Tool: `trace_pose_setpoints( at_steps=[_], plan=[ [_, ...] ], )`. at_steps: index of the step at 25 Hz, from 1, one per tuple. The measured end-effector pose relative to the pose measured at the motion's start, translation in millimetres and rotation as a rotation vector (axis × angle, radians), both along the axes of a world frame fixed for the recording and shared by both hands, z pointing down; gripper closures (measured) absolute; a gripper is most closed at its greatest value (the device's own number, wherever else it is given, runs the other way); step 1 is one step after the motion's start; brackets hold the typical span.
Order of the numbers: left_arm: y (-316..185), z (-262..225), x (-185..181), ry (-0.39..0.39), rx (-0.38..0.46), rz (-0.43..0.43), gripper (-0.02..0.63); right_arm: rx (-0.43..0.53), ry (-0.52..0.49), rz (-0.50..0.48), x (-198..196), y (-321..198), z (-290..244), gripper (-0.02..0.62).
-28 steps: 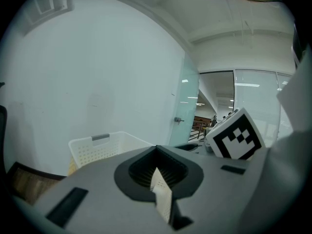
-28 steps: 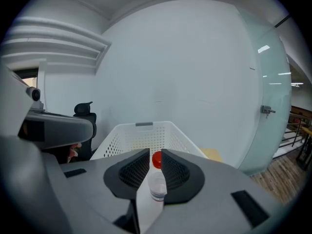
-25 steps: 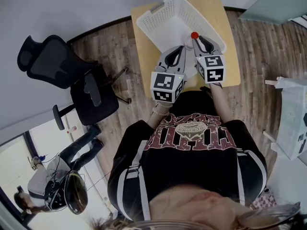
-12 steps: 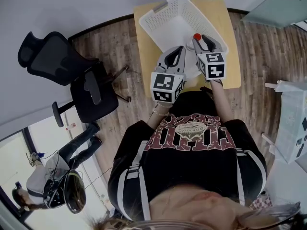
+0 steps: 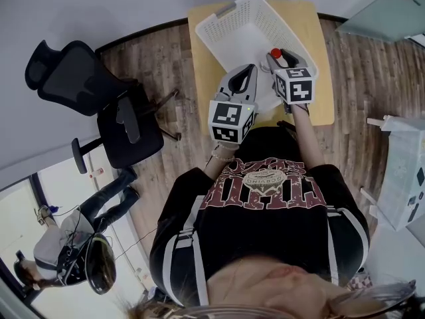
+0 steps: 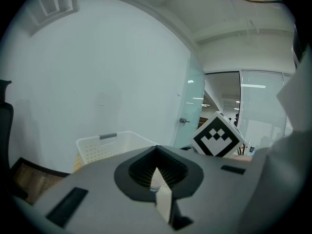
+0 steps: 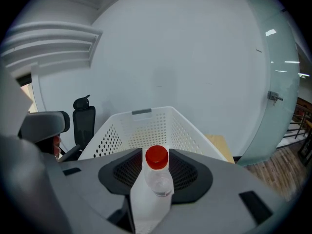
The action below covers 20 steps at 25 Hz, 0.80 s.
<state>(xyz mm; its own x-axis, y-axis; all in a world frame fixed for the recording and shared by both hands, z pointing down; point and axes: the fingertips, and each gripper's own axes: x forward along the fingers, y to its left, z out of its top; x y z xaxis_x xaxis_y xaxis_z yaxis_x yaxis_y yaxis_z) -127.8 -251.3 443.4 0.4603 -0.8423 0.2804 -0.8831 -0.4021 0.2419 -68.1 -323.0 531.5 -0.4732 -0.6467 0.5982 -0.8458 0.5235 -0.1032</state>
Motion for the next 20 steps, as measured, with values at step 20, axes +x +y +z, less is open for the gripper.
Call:
trace_pose_setpoints(
  at_steps=[20],
  plan=[
    [-4,1,-16,0.019,0.0,-0.041,0.56,-0.083,0.066,0.012,1,-3,16,0.43]
  ],
)
